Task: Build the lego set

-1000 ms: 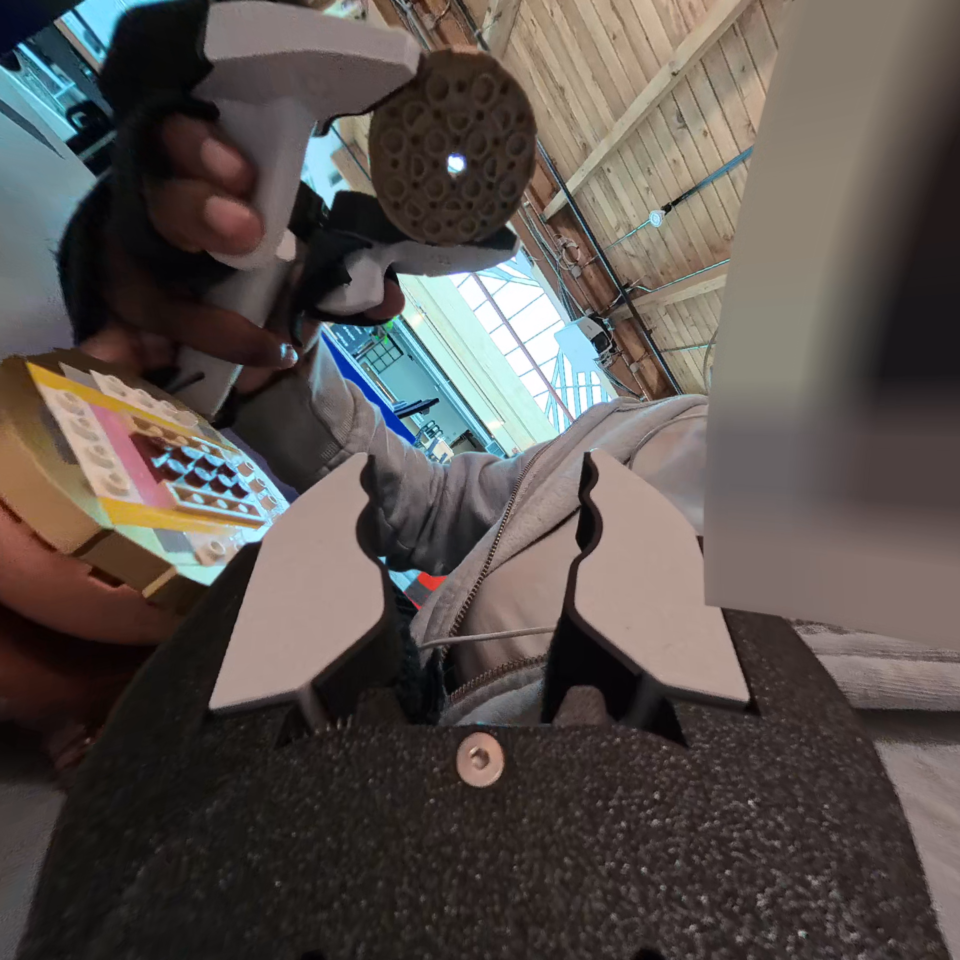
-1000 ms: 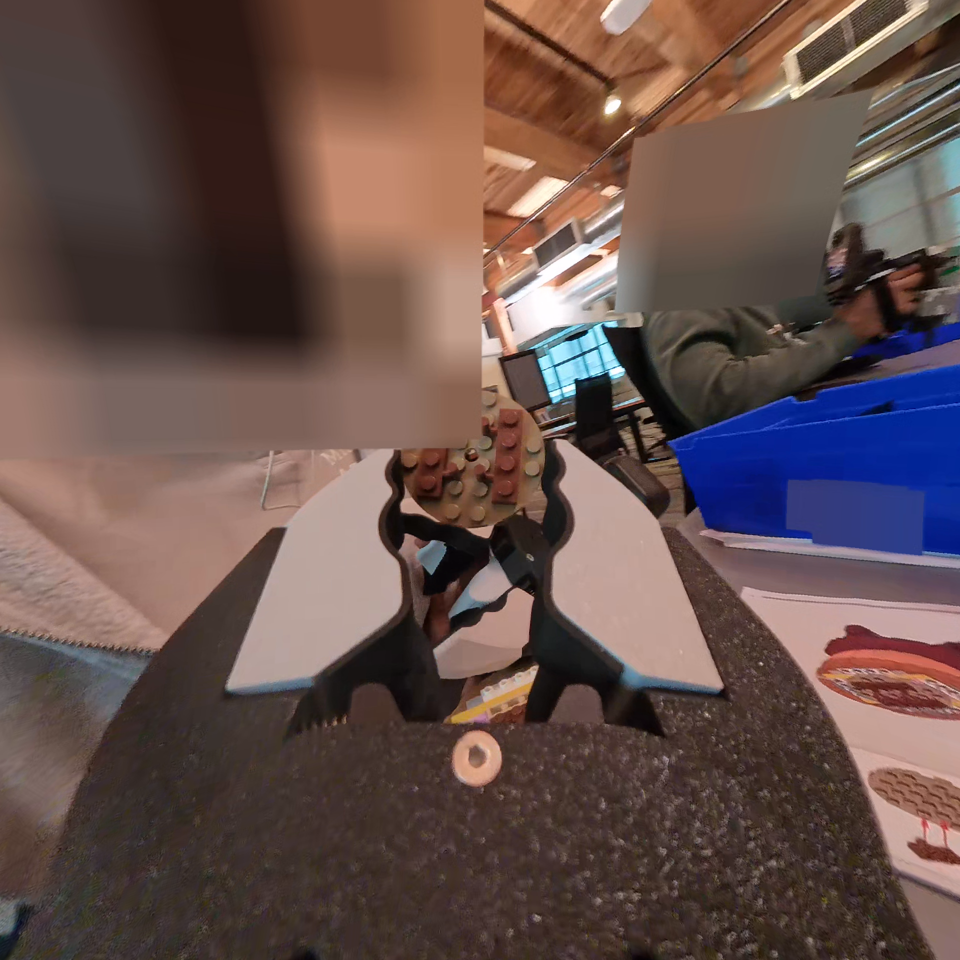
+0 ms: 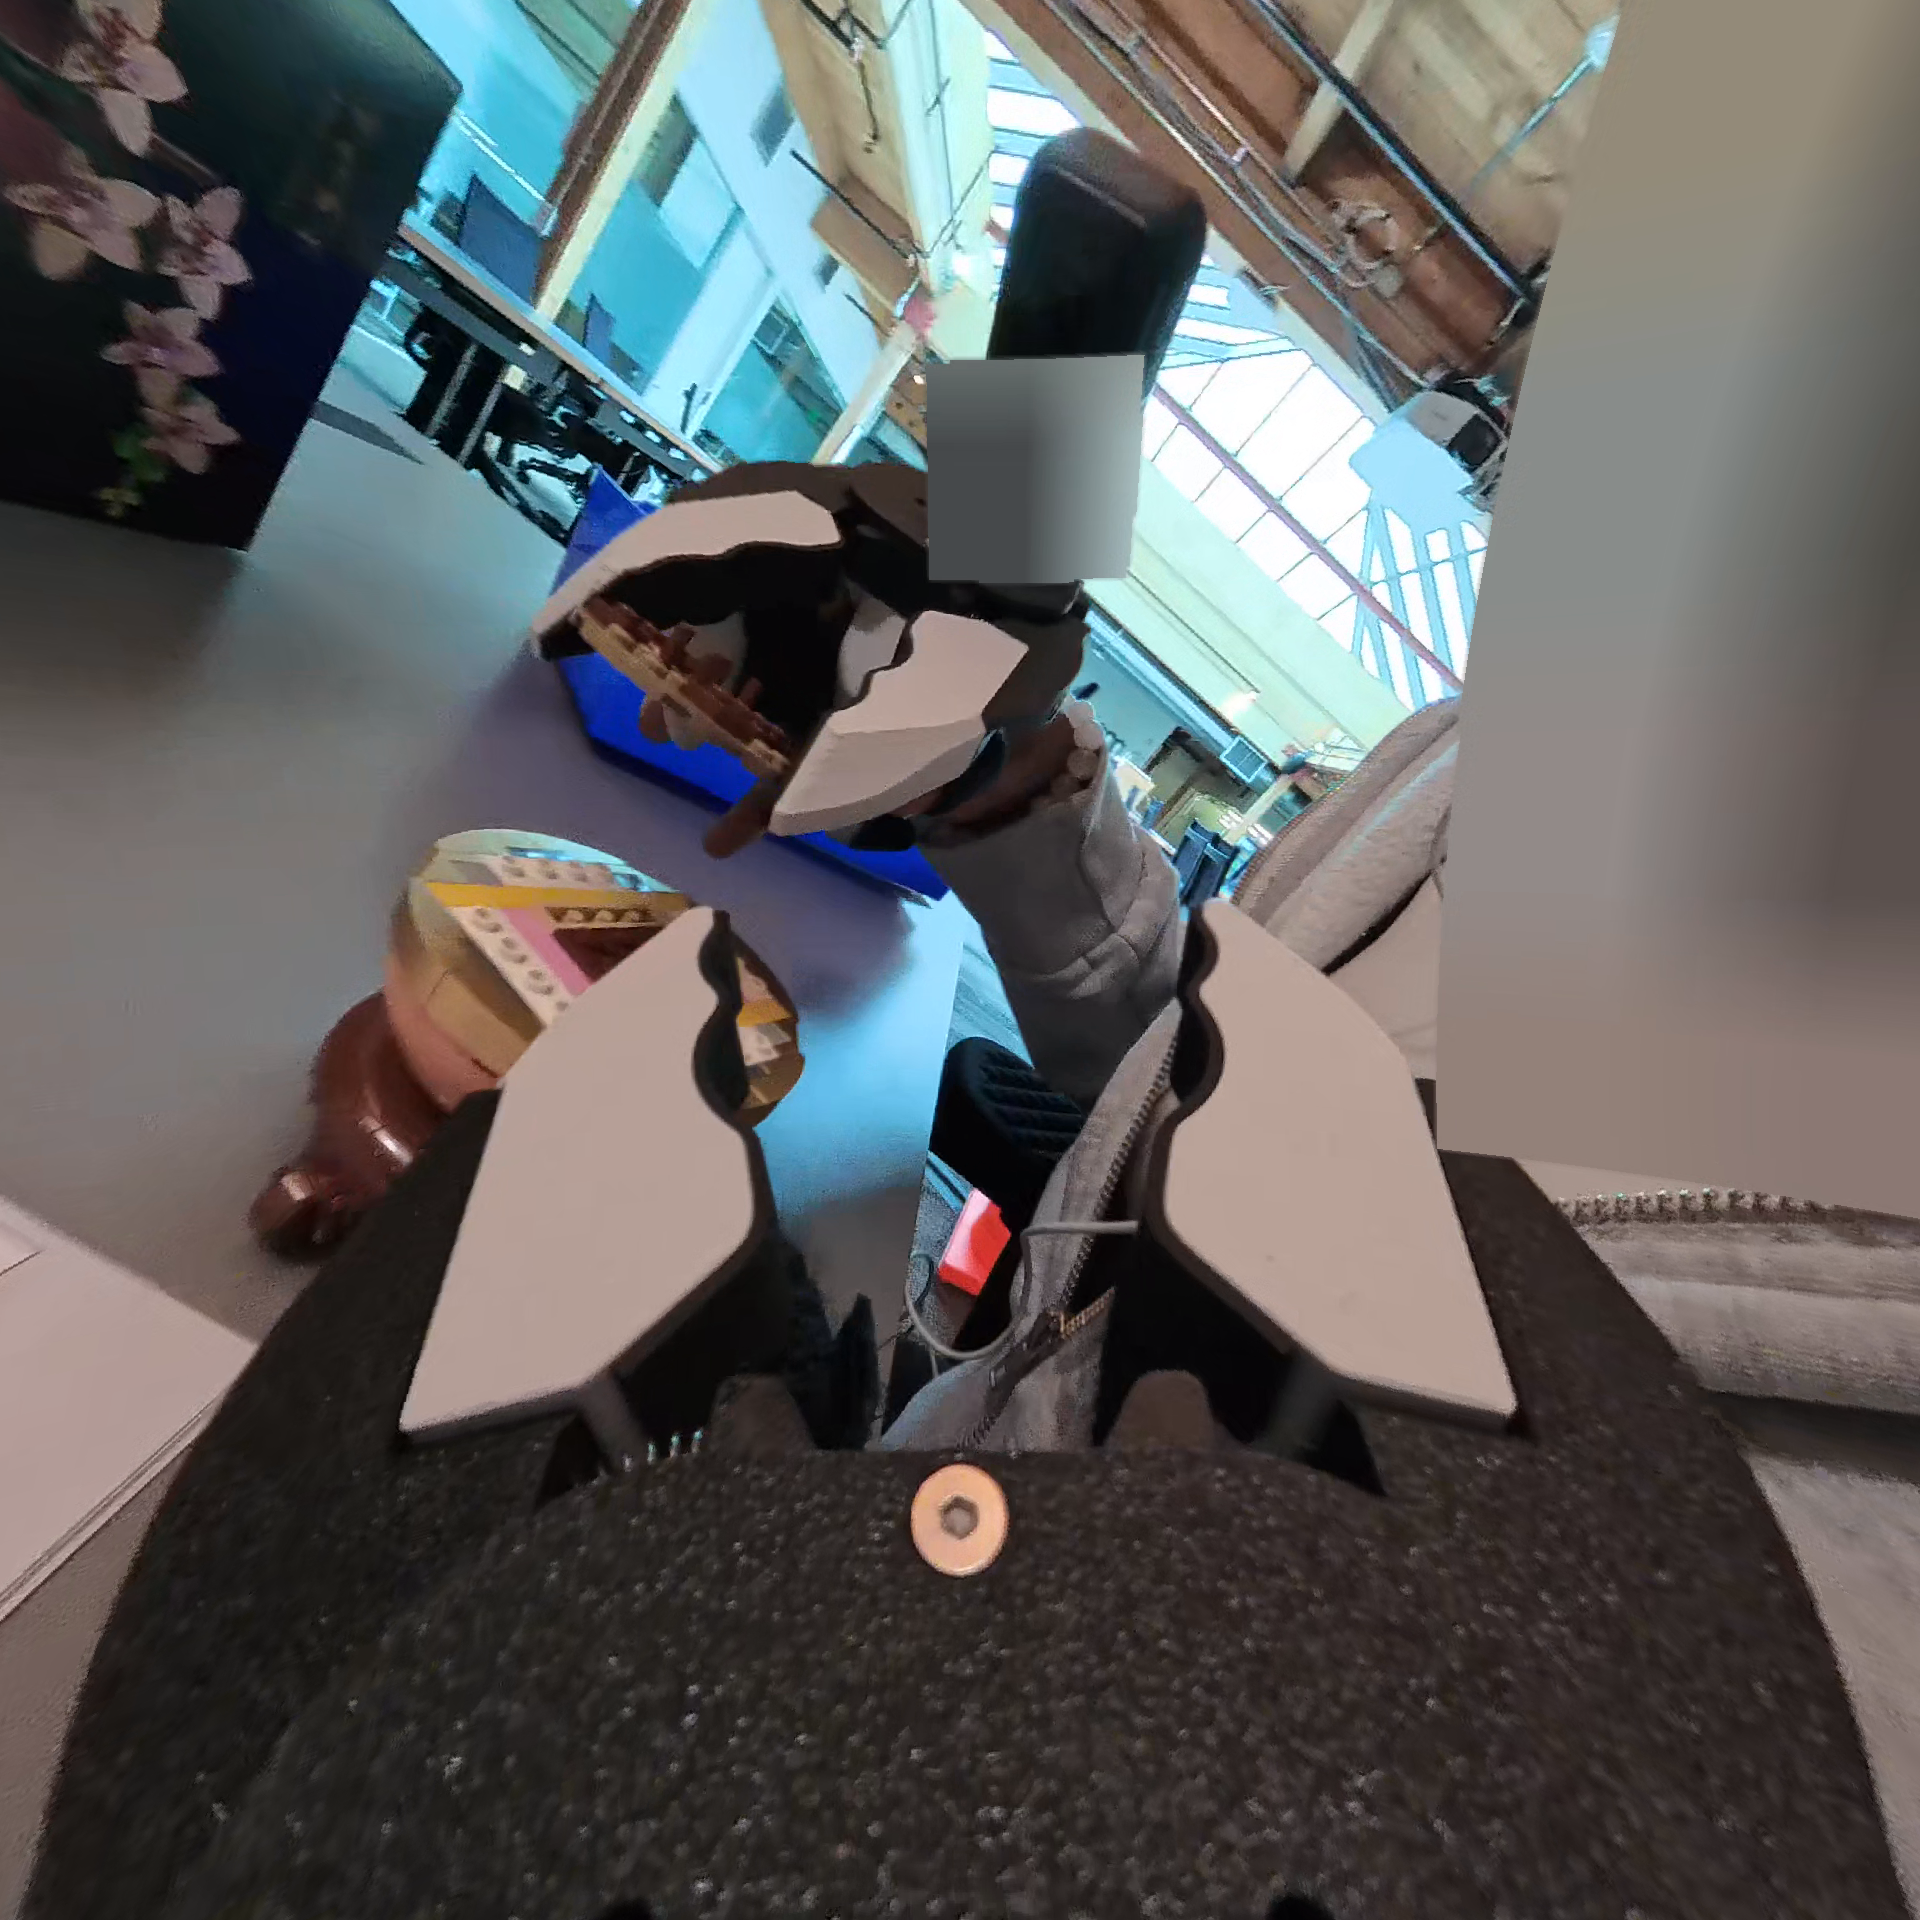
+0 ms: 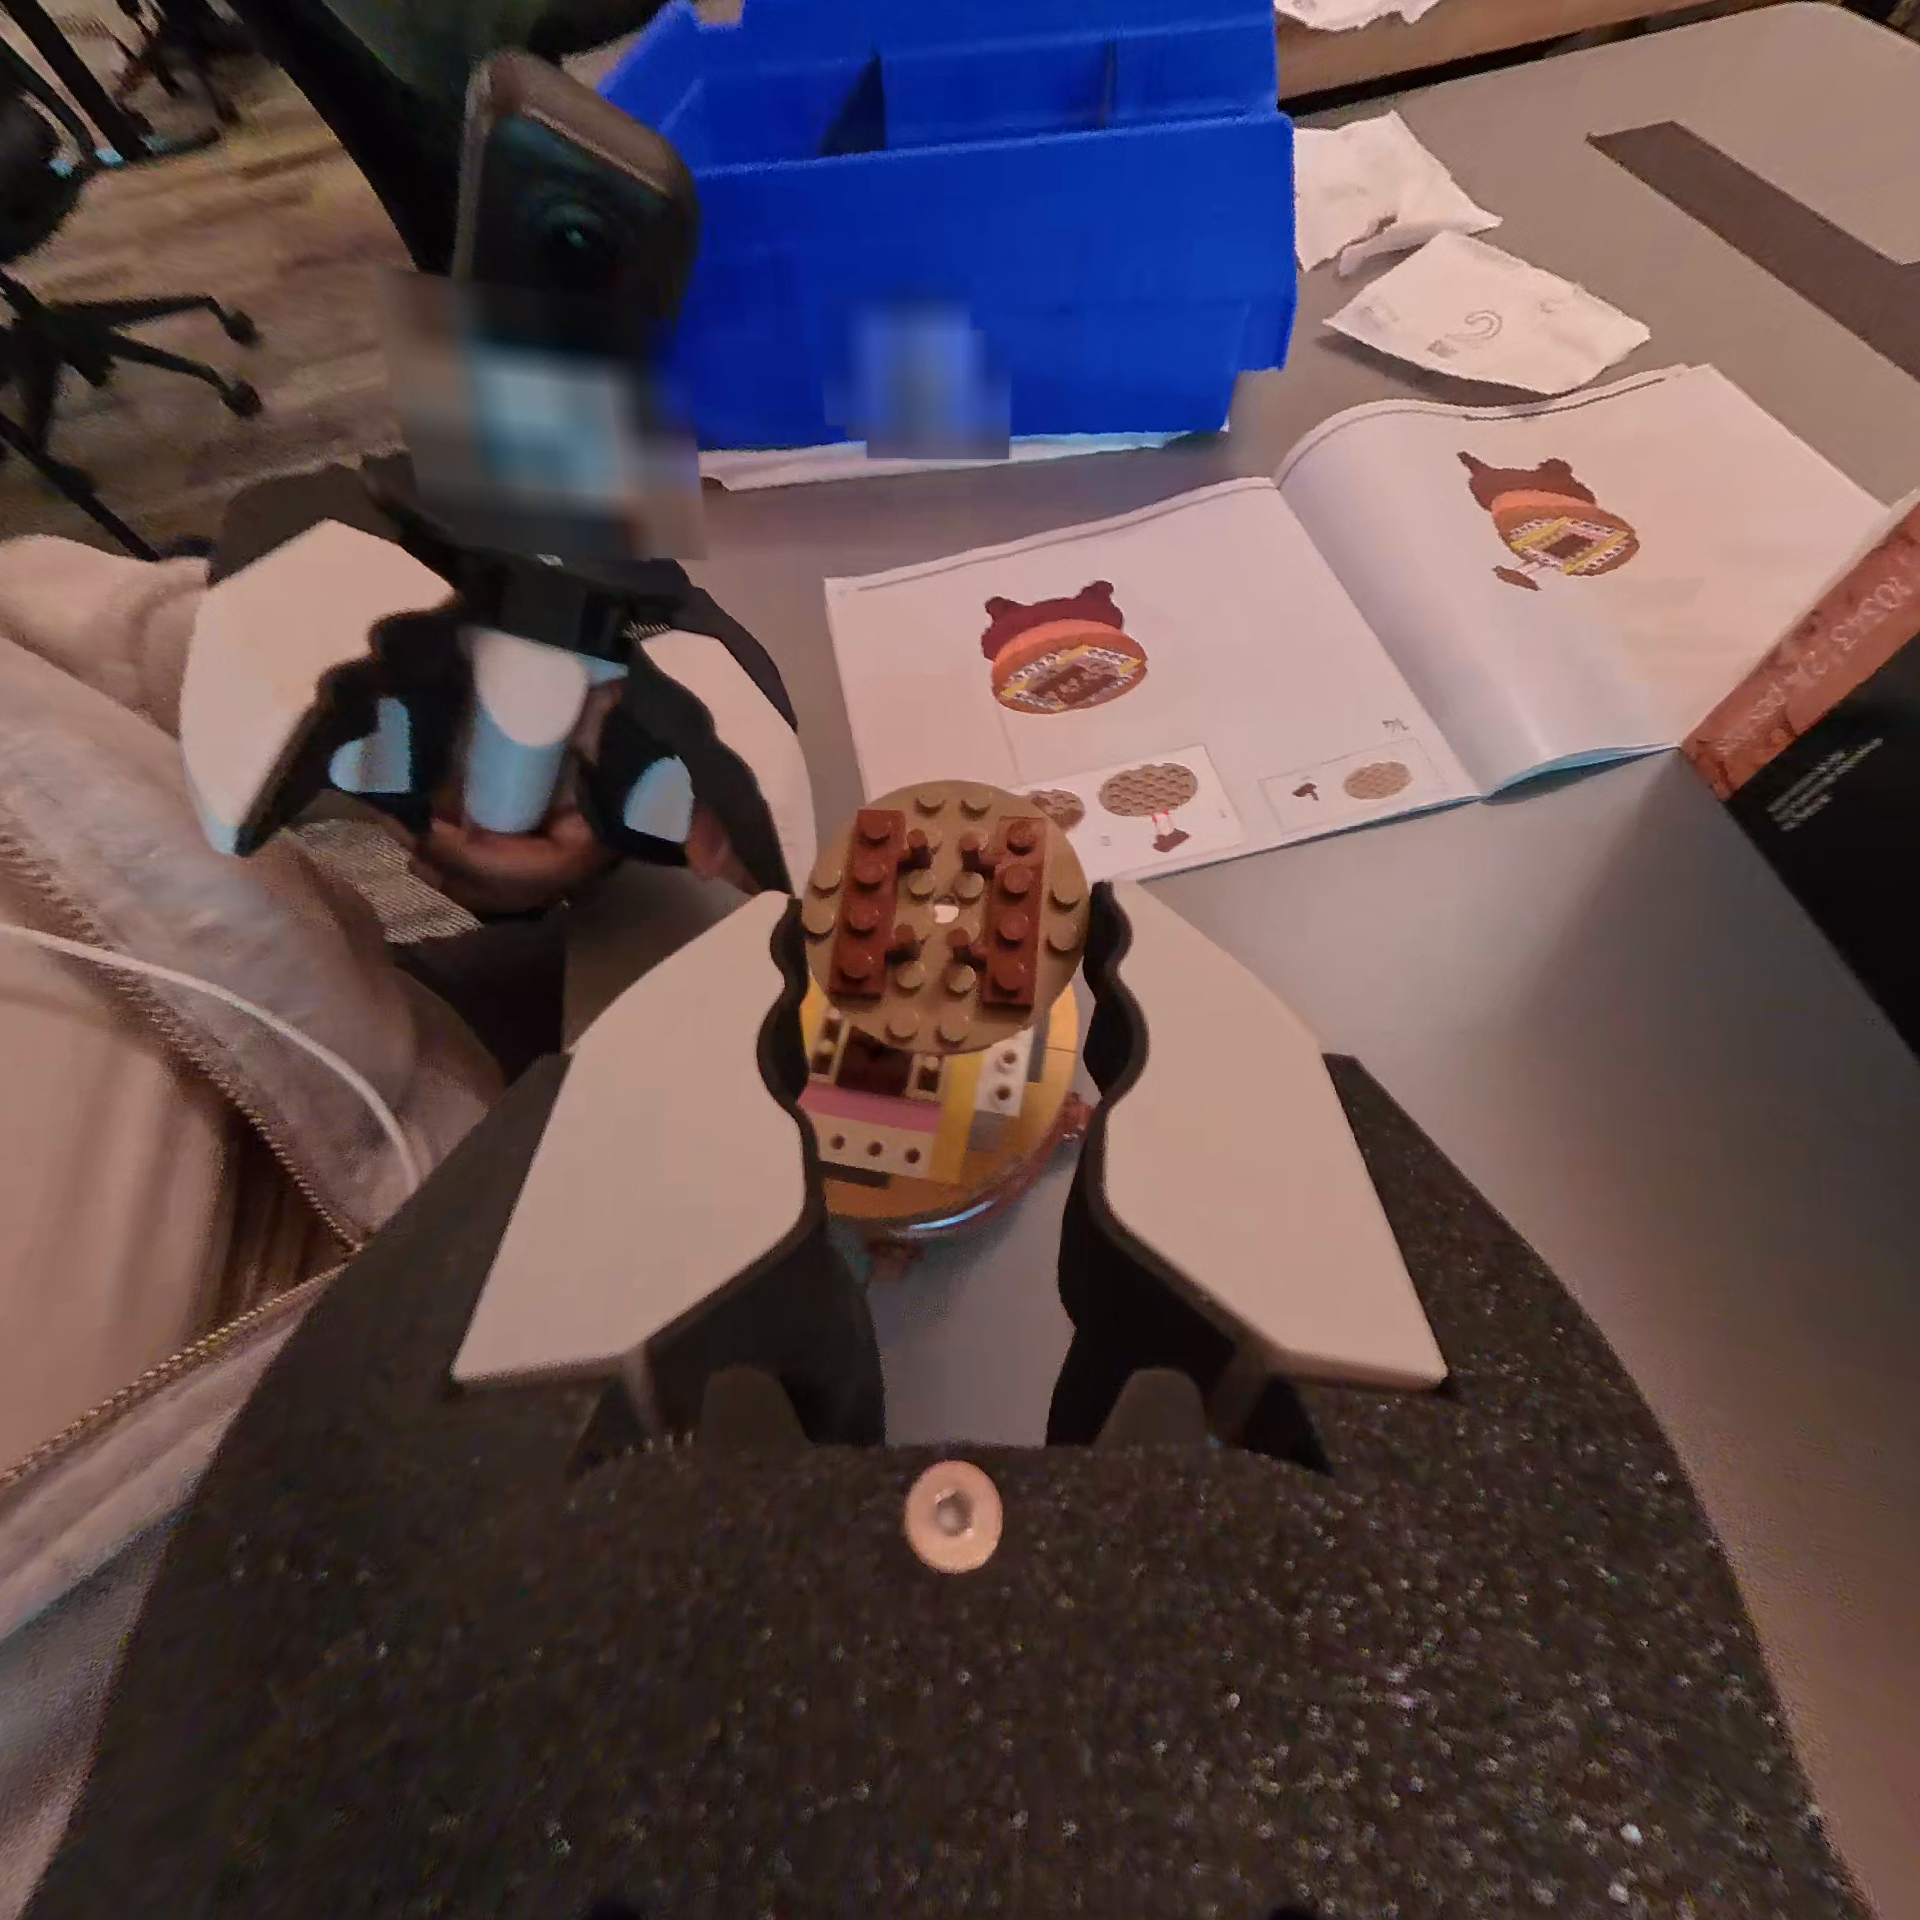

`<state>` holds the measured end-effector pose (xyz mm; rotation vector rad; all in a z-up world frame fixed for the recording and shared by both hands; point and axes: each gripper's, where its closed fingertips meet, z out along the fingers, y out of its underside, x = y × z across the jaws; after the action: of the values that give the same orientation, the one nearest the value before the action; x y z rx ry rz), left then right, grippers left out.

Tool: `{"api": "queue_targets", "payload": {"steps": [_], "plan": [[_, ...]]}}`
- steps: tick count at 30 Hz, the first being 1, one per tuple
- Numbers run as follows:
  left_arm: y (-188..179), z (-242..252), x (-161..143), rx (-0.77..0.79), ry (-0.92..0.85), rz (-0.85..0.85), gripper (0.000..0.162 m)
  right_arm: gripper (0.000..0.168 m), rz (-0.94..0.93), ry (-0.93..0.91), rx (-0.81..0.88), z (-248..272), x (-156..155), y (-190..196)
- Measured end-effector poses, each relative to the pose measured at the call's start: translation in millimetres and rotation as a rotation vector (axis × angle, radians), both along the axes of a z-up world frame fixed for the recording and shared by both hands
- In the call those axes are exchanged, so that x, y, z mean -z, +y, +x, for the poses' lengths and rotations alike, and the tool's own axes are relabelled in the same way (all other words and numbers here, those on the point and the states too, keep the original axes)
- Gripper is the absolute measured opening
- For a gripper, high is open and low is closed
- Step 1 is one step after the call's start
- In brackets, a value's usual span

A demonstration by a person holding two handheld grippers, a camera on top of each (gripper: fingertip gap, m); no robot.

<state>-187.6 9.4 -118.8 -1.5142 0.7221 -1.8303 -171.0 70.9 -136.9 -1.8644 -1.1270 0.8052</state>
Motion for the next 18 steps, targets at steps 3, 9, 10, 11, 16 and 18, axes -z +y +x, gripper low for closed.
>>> {"api": "queue_targets", "payload": {"steps": [3,9,10,11,16,18], "plan": [[-4,1,-6,0.014,-0.051,0.007,0.081,0.051,-0.039,0.138,-0.036,-9,-7,-9],[-9,-1,-11,0.045,-0.141,-0.055,0.082,0.051,-0.105,0.395,-0.054,-2,-34,-11],[-10,-1,-12,0.050,-0.155,-0.064,0.082,0.051,-0.099,0.382,-0.060,-2,-34,-12],[-11,-1,-13,0.057,-0.165,-0.072,0.082,0.051,-0.094,0.369,-0.059,-2,-34,-12],[-5,-10,-9,0.032,-0.164,-0.057,0.081,0.051,-0.038,0.281,-0.102,-8,-31,-20],[4,-20,-8,-0.005,-0.155,-0.049,0.078,0.051,0.012,0.167,-0.108,-7,-21,-20]]}}
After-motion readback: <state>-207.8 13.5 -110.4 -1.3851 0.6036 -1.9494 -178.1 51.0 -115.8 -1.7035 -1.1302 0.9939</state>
